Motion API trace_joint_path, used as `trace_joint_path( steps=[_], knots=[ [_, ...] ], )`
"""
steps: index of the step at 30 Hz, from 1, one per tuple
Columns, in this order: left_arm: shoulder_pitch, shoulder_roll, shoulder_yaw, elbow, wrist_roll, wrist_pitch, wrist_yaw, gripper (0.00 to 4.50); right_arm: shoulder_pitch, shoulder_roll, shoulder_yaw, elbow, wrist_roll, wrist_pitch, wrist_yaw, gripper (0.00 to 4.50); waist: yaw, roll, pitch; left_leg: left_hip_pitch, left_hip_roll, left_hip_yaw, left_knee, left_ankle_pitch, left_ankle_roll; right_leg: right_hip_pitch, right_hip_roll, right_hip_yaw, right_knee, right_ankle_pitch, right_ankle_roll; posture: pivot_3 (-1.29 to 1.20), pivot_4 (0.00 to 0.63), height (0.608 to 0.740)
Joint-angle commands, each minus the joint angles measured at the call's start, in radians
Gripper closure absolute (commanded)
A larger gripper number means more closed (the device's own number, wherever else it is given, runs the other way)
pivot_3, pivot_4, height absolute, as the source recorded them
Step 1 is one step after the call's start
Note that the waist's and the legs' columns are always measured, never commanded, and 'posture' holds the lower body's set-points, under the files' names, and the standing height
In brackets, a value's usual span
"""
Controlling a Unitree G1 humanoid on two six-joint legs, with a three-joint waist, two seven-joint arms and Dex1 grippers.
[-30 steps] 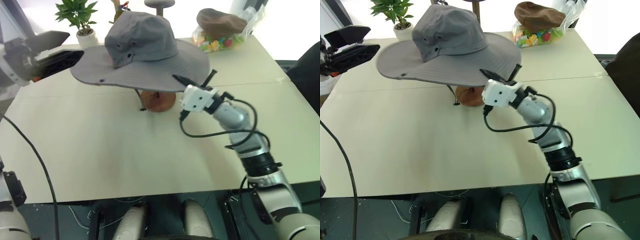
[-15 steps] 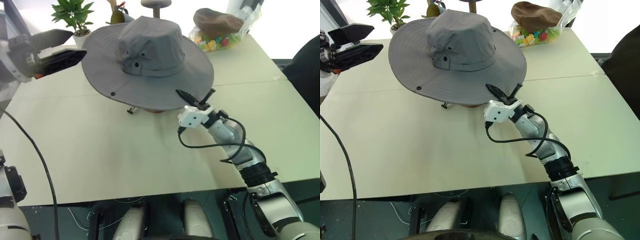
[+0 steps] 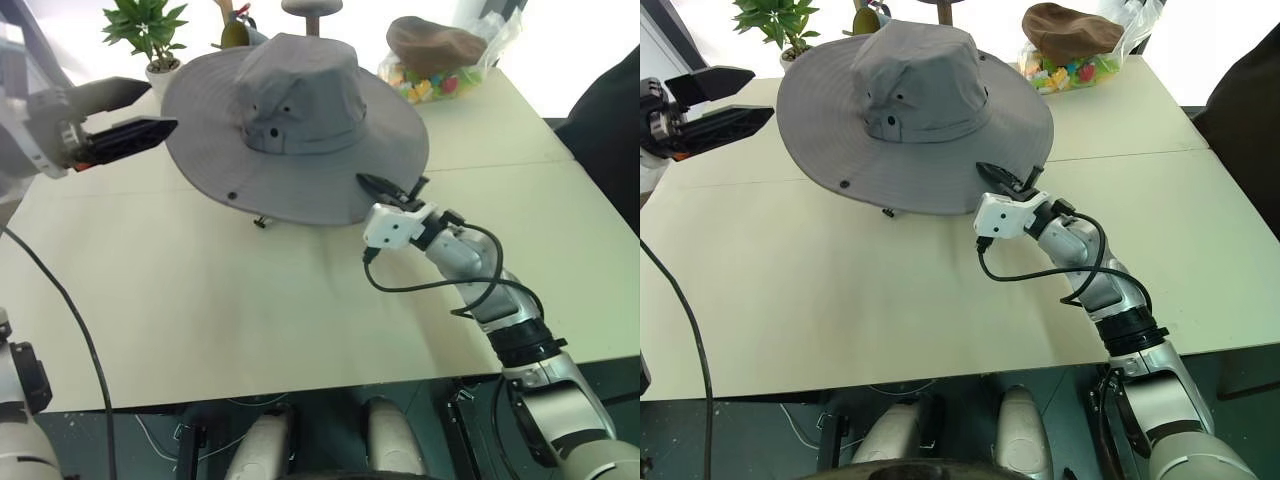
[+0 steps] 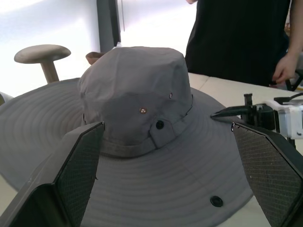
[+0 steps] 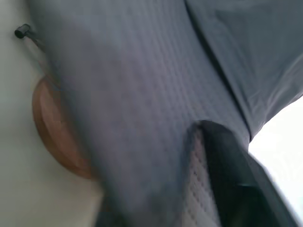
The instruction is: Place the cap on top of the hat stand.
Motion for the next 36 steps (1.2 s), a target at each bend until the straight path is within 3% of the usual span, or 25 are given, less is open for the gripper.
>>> trace_joint_path(
  steps=[1, 2, 3, 13, 17, 21, 26, 30, 36],
  knots=[
    [0.006, 0.016, 0.023, -0.030, -0.001, -0.018, -0.003, 0.00, -0.012, -0.027, -0.034, -0.091, 0.006, 0.021, 0.019, 0.89, 0.000, 0.000, 0.000, 0.000, 0.000, 0.000, 0.000, 0.000, 0.000, 0.000, 0.000, 0.000, 0.000, 0.000, 0.000, 0.00, 0.150, 0.740],
    [0.010, 0.017, 0.020, -0.029, 0.003, -0.020, -0.005, 0.00, 0.001, -0.049, -0.047, -0.118, 0.007, 0.028, 0.034, 0.33, 0.001, 0.000, 0.000, 0.000, 0.000, 0.000, 0.000, 0.000, 0.000, 0.000, 0.000, 0.000, 0.000, 0.000, 0.000, 0.00, 0.150, 0.740],
    [0.012, 0.017, 0.018, -0.027, 0.005, -0.021, -0.006, 0.00, 0.010, -0.066, -0.055, -0.139, 0.010, 0.035, 0.045, 0.05, 0.002, 0.000, 0.000, 0.000, 0.000, 0.000, 0.000, 0.000, 0.000, 0.000, 0.000, 0.000, 0.000, 0.000, 0.000, 0.00, 0.150, 0.740],
    [0.018, 0.016, -0.024, 0.018, 0.068, -0.072, -0.040, 0.00, 0.234, -0.339, -0.279, -0.392, 0.192, 0.088, 0.257, 0.05, 0.013, 0.000, 0.000, 0.000, 0.000, 0.001, 0.000, 0.000, 0.000, 0.001, 0.000, 0.000, 0.000, 0.000, 0.000, 0.00, 0.150, 0.740],
    [0.030, 0.031, -0.036, 0.044, 0.103, -0.103, -0.061, 0.00, 0.334, -0.474, -0.455, -0.432, 0.489, 0.155, 0.472, 0.05, 0.022, 0.000, 0.000, 0.000, 0.000, 0.002, 0.000, 0.000, 0.000, 0.001, 0.000, 0.000, -0.001, 0.000, 0.000, 0.00, 0.150, 0.740],
    [0.036, 0.073, -0.044, 0.113, 0.152, -0.160, -0.109, 0.00, 0.264, -0.594, -0.611, -0.349, 0.766, 0.485, 0.613, 0.05, 0.026, 0.000, 0.000, 0.000, 0.001, 0.004, 0.001, 0.000, 0.001, 0.001, 0.000, 0.001, -0.001, 0.000, -0.001, 0.00, 0.150, 0.740],
    [0.033, 0.138, -0.043, 0.172, 0.171, -0.188, -0.191, 0.00, 0.101, -0.762, -0.681, -0.138, 1.025, 0.823, 0.817, 0.05, 0.027, 0.000, 0.000, 0.000, 0.001, 0.004, 0.001, 0.000, 0.001, 0.002, -0.001, 0.000, -0.002, 0.000, -0.001, 0.00, 0.150, 0.740],
    [0.031, 0.182, -0.045, 0.203, 0.181, -0.202, -0.239, 0.00, -0.004, -0.858, -0.618, 0.017, 1.070, 0.909, 0.958, 0.05, 0.027, 0.000, 0.000, 0.000, 0.001, 0.004, 0.000, -0.001, 0.002, 0.001, -0.001, 0.000, -0.002, 0.000, -0.001, 0.00, 0.150, 0.740],
    [-0.005, 0.196, -0.054, 0.213, 0.191, -0.205, -0.253, 0.00, -0.183, -0.844, -0.520, 0.144, 1.057, 0.936, 1.013, 0.05, 0.025, 0.001, 0.001, 0.000, 0.002, 0.007, 0.000, -0.001, 0.002, -0.002, -0.001, 0.001, -0.001, 0.000, -0.001, 0.00, 0.150, 0.740]
  ],
)
